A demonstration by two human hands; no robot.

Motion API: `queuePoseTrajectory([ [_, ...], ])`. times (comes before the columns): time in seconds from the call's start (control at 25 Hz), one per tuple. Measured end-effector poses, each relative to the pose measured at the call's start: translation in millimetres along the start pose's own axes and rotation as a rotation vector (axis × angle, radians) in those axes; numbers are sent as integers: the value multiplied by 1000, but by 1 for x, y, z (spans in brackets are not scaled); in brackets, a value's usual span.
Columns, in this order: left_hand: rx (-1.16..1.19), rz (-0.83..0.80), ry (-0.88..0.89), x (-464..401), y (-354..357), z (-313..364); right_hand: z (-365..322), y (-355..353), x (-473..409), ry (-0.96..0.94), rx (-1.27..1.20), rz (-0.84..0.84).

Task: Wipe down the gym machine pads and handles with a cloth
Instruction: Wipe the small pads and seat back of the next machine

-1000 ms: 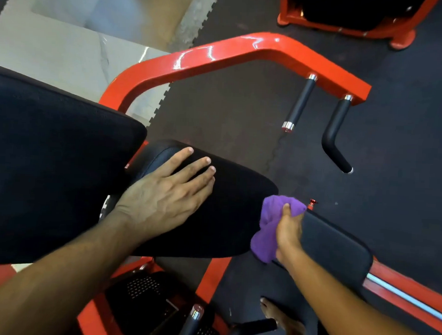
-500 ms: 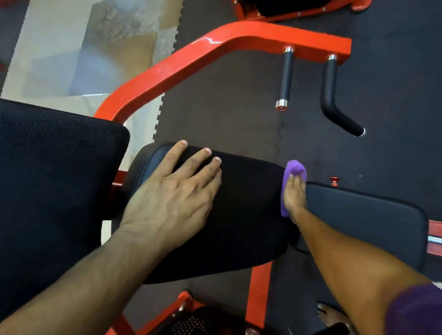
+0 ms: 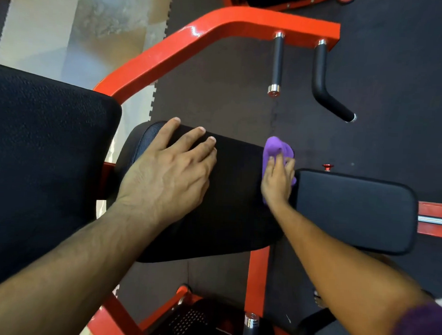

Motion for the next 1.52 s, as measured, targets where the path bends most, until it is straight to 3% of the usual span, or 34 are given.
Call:
queuePoseTrajectory([
  [0.2,14,-45,0,0,0,2,41,-8,7,230,24,-206],
  [0.32,29,-24,1,-1,-4,0,-13,-26,76,-78,-111,-167],
  [0.4,26,15,-7,0,-7,0,-44,-29,73,-202,-144,-84],
  [0.6,13,28,-14,-1,-9,-3,5,-21,-7,64,-95,-224],
  [0.76,20,27,34,17,2,51,92,-67,48,211,-119,-197],
  [0.84,-16,-73,148,37,33,101,129,-73,100,311,-113,-213],
  [0.96,-157,-114,214,43,63,123,103,-47,167,144,-178,-202],
  [1.04,-177,-102,199,39,69,122,70,-19,167,45,-187,-126],
  [1.16,-212,-45,216,35,71,126,102,13,120,311,-125,-71],
  [1.28,-211,-71,213,35,74,129,180,22,96,570,-73,-224],
  [1.4,-187,-27,183,30,75,132,163,11,126,463,-114,-309],
  [1.52,-177,-33,159,26,71,132,96,-3,149,206,-215,-301],
])
Point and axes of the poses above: each hand's wrist, its own x-axis away from the middle knuckle, its own y-axis out of the palm, z = x × y, the point moved 8 cm from there along -x, towards the middle knuckle, and after that the axes turned 8 degrees about z, right-handed, at the moved point
